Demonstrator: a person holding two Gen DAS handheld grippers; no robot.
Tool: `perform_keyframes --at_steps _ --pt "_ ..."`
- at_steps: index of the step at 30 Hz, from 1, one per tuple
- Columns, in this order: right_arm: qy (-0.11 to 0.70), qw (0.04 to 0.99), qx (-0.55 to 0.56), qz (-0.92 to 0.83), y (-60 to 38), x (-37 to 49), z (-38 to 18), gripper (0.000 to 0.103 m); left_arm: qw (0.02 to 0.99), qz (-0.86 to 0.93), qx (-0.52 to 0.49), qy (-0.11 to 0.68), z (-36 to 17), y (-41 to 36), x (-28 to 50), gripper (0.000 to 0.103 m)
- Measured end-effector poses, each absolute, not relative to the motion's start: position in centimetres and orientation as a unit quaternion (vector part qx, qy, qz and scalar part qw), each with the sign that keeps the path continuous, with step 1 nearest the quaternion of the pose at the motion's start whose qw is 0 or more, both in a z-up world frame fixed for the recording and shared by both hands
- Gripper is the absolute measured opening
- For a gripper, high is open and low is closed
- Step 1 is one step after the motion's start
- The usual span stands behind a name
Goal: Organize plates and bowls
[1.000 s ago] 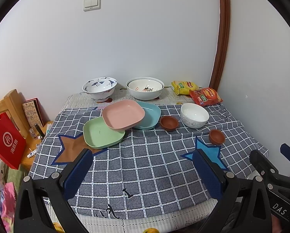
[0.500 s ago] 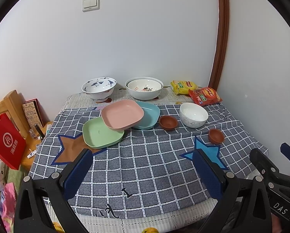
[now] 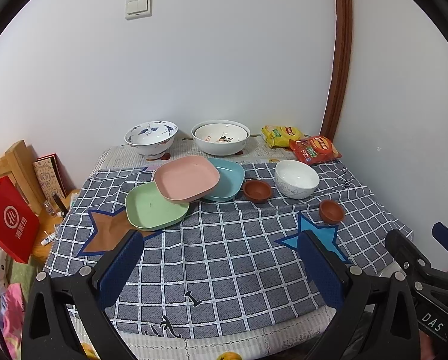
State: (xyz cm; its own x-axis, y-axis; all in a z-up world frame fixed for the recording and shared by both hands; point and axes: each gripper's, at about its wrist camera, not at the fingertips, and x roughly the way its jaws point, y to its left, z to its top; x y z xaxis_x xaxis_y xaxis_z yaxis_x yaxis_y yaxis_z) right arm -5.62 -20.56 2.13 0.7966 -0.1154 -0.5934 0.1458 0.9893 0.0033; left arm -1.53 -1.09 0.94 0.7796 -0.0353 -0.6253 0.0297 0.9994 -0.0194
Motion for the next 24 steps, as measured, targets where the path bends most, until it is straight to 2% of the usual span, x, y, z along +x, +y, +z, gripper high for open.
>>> perform_keyframes --at_steps 13,24 --pt "0.315 0.946 0.031 -0.075 -21.3 -5.0 1.2 0.103 0.941 -0.029 0.000 0.337 0.3 -2.3 0.0 0.103" --pt "0.308 0.947 0.047 -0.074 -22.8 -2.8 -1.5 0.103 0.928 -0.042 -0.003 0.370 -2.9 -2.5 3.8 0.103"
